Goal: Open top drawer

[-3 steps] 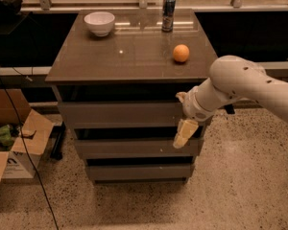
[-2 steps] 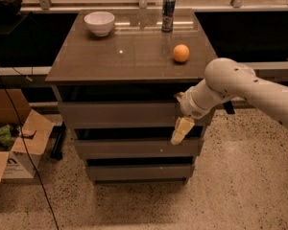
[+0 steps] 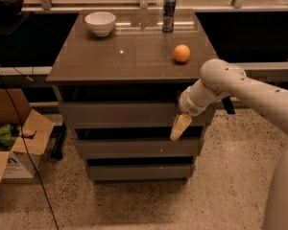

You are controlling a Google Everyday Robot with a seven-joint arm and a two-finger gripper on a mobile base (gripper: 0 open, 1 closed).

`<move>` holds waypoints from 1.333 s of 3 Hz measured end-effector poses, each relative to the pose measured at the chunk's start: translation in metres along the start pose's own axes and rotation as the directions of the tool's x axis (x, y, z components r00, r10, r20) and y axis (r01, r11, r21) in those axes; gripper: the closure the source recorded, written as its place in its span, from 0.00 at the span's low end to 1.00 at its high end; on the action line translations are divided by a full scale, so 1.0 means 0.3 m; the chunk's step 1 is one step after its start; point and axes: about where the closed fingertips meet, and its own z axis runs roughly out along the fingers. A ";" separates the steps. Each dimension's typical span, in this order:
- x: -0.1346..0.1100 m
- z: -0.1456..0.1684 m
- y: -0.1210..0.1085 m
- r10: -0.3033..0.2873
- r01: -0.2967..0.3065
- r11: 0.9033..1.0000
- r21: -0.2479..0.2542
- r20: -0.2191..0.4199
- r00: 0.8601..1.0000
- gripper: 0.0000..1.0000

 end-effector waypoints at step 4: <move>-0.024 -0.044 -0.002 0.012 -0.012 1.000 -0.016 -0.012 1.000 0.11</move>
Offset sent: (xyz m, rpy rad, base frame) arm -0.1140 -0.0225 -0.0060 -0.0574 0.1657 -0.1507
